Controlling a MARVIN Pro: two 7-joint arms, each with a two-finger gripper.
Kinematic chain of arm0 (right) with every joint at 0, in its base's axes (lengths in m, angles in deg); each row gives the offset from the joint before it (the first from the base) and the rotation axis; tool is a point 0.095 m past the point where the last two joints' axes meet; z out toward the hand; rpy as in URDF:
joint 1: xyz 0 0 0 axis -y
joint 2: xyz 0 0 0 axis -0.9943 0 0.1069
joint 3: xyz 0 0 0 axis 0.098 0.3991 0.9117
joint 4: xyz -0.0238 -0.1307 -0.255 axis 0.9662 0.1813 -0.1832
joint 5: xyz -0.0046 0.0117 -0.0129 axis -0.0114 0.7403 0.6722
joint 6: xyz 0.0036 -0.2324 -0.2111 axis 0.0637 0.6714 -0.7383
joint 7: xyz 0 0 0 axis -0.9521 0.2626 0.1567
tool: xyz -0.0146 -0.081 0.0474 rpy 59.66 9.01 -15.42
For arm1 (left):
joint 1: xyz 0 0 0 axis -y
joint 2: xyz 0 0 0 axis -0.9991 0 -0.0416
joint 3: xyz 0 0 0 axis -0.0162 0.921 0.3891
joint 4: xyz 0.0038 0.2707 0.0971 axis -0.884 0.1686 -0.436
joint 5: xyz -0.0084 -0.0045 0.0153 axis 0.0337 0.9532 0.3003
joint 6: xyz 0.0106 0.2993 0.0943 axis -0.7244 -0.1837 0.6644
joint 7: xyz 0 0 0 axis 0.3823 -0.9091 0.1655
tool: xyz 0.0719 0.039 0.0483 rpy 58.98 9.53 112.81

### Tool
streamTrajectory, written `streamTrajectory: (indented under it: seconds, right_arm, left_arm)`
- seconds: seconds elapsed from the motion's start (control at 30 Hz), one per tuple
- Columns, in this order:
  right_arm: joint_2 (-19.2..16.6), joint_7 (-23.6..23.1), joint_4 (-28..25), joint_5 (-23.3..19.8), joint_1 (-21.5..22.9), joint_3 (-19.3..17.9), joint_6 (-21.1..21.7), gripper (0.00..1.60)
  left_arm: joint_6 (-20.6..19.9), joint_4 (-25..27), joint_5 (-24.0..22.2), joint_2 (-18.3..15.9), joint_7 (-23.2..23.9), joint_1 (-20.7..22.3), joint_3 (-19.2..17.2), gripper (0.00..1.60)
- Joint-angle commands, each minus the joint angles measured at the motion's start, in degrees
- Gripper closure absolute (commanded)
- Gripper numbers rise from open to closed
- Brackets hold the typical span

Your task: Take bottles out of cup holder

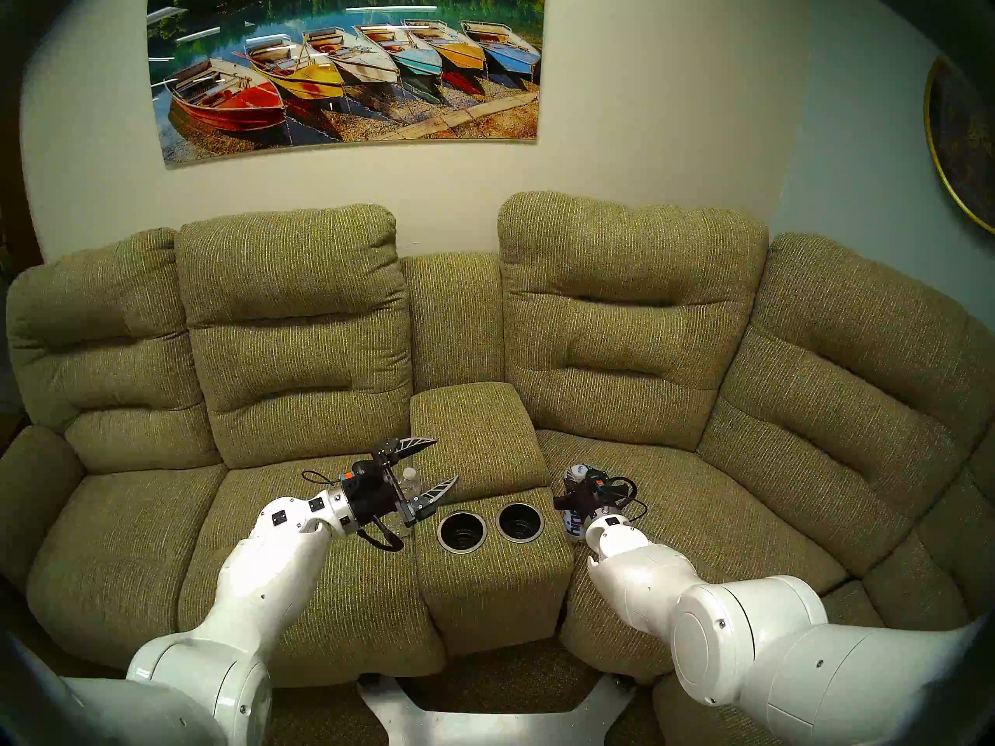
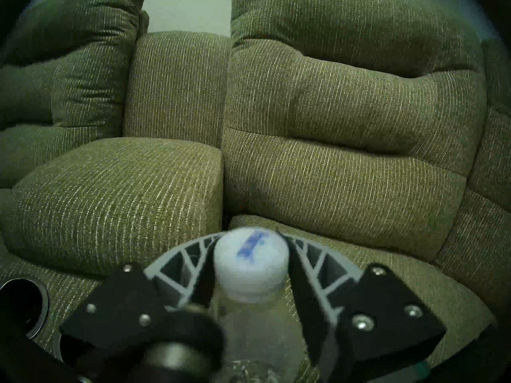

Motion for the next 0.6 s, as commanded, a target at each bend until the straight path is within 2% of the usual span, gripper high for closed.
streamTrajectory:
  seconds: [0.0,0.37,0.57]
  right_arm:
    - [-0.26,0.63,-1.51,0.15,1.46,0.12,-2.87,0.0]
    - [-0.73,2.13,-4.9,0.7,0.8,0.52,-7.86,0.0]
    - [-1.19,3.15,-8.59,1.33,0.25,0.84,-11.65,0.0]
  left_arm:
    - [-0.1,0.85,-0.07,-0.08,0.14,0.3,-0.03,0.0]
    - [-0.07,0.79,-0.02,-0.04,0.18,0.33,-0.1,0.0]
    - [-0.01,0.68,0.02,-0.01,0.21,0.38,-0.15,0.0]
